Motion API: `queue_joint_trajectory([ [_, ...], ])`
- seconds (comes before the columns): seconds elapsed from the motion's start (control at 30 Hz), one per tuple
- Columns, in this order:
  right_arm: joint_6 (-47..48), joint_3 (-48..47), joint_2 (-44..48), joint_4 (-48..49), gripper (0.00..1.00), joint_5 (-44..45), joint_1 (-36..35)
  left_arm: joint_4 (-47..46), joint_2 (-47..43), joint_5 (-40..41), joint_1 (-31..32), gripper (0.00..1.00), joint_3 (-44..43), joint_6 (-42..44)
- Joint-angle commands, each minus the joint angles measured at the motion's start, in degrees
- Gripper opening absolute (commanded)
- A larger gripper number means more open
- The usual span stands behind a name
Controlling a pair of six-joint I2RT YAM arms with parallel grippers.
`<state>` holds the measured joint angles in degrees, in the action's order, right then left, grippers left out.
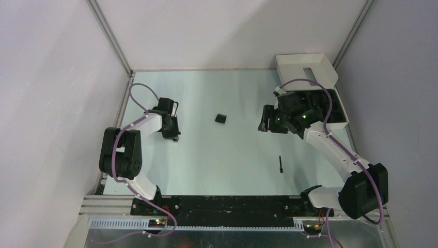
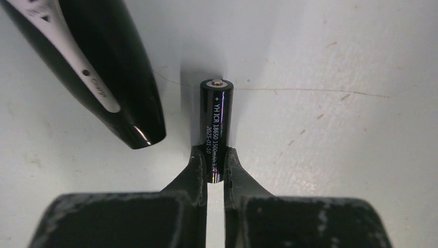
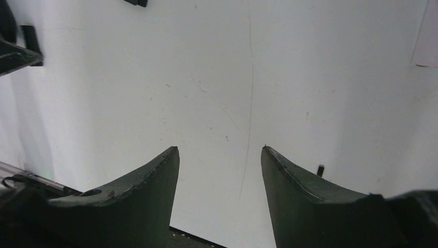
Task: Sort the hair-cutting tools
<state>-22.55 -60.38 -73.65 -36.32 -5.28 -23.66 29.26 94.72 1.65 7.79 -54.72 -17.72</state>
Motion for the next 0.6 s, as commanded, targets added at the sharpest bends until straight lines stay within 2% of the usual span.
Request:
queue_joint_trajectory([
  [0.0, -1.98, -0.08, -0.3, 4.16, 0.63, -4.64, -0.64, 0.7, -3.92, -6.72, 0.36, 0.0, 1.97, -0.25],
  [0.27, -10.69, -0.04, -2.63, 11.78, 0.62, -12.83, -6.23, -9.94, -15.2, -16.54, 7.07, 0.0, 8.83, -8.1],
  [0.57, -22.99, 0.0, -7.35, 28.75, 0.62, -15.4, -13.9, -25.34, -28.76, -23.73, 15.25, 0.0, 18.28, -16.9],
])
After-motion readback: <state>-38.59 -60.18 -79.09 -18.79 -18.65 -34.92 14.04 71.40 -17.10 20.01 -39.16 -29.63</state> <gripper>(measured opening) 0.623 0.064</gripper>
